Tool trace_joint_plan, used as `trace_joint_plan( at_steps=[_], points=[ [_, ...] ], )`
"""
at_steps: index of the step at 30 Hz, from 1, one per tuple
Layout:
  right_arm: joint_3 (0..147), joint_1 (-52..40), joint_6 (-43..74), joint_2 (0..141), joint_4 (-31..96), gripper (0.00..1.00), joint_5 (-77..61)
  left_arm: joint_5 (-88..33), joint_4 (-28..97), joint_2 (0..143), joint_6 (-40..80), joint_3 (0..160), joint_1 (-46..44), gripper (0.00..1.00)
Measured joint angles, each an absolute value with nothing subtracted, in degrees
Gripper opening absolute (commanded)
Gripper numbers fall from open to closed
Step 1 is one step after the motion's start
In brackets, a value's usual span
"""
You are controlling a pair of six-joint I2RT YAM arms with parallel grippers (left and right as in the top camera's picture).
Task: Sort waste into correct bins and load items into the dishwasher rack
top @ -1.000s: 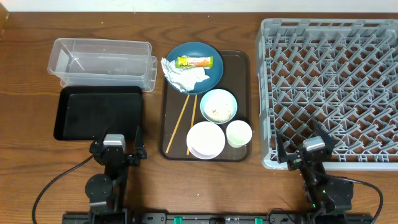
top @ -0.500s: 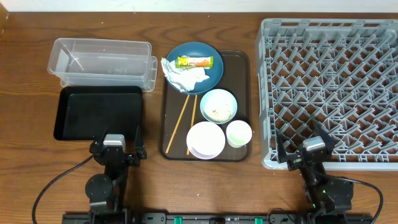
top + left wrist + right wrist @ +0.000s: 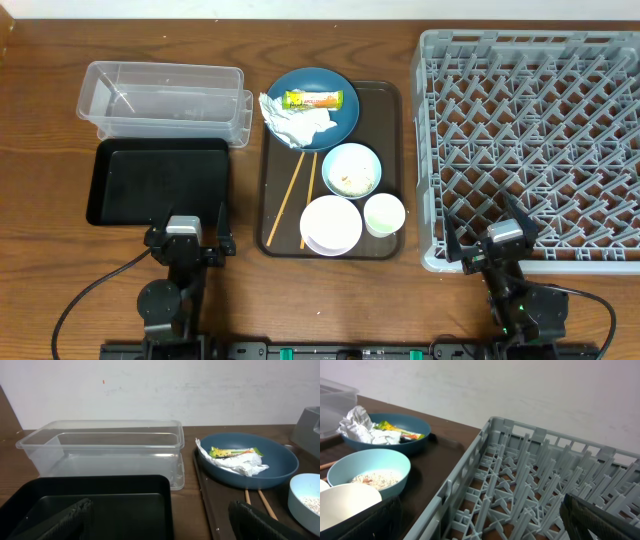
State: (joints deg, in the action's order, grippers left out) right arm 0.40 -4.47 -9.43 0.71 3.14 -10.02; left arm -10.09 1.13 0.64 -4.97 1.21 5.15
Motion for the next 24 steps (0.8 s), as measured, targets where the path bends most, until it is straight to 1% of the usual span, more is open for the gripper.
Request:
trace_joint_plan(
  at_steps=[9,15,24],
  points=[
    [0.40,-4.49,-9.43,0.71,2.83,0.99,-10.00,-10.09,1.13,0.64,-4.97,1.21,5.15,0.88],
    [0.40,-4.49,-9.41,0.73,-1.08,0.99,-10.07,-10.09,0.95,0.64,-4.71,1.21,5.17,0.88],
    [2.55,-4.49,-5.26,1.89,0.03,0.99,-11.81,-12.60,1.52,1.26,-1.69,3.27,5.15,0.89]
  ],
)
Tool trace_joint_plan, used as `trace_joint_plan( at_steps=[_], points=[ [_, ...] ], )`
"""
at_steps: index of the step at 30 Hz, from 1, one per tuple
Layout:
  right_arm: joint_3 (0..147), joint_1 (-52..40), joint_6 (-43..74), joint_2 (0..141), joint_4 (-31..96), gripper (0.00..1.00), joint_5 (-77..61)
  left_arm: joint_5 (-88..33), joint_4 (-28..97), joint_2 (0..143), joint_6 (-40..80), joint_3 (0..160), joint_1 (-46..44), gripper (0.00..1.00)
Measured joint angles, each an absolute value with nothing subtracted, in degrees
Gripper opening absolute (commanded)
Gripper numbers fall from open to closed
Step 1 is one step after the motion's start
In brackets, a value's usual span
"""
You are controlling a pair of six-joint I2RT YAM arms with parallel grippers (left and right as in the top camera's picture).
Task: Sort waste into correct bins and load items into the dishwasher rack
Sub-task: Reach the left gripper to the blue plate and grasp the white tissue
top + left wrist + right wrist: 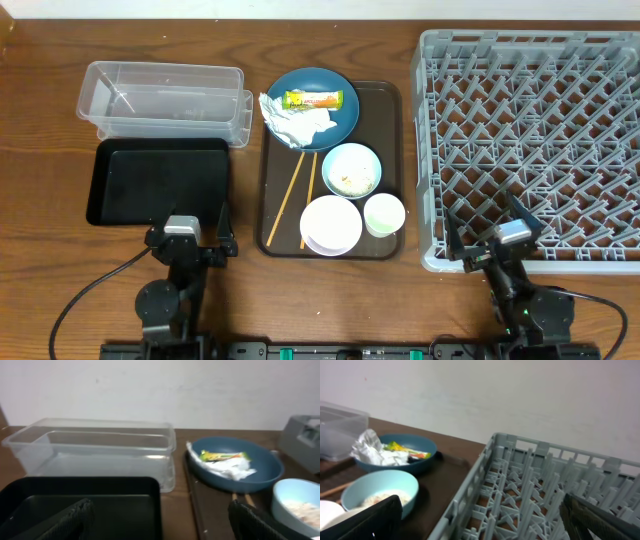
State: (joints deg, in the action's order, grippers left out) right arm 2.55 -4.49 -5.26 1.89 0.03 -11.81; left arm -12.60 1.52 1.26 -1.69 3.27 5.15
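On the brown tray (385,100), a blue plate (335,125) carries a crumpled napkin (295,122) and a yellow-green wrapper (313,99). Below it lie two chopsticks (293,195), a light blue bowl with food scraps (351,170), a white bowl (331,224) and a small pale cup (384,214). My left gripper (186,228) is open at the black bin's near edge, holding nothing (160,525). Also open and holding nothing, my right gripper (485,232) sits at the grey dishwasher rack's (530,140) front left corner (482,522).
A clear plastic bin (165,100) stands at the back left, touching the black bin (160,180) in front of it. The rack fills the right side of the table. A pale wall rises behind the table in both wrist views.
Both wrists shifted a little. In the left wrist view the bins and plate slid left. In the right wrist view the plate and rack slid down and right. Both grippers stay open.
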Motion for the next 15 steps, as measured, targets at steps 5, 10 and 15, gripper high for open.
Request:
trace_joint_plan(
  at_steps=[5,10,15],
  points=[
    [11.81,-4.49,-4.51,8.03,3.70,0.99,-12.23,-16.38,1.58,7.29,0.08,12.05,5.17,0.88],
    [25.06,-4.49,-4.27,18.85,9.78,0.99,-12.64,-19.90,4.62,19.81,0.89,25.61,5.15,0.88],
    [38.30,-4.49,-3.99,30.41,16.40,0.99,-13.37,-22.87,15.14,37.82,1.50,43.07,5.15,0.88]
  ],
)
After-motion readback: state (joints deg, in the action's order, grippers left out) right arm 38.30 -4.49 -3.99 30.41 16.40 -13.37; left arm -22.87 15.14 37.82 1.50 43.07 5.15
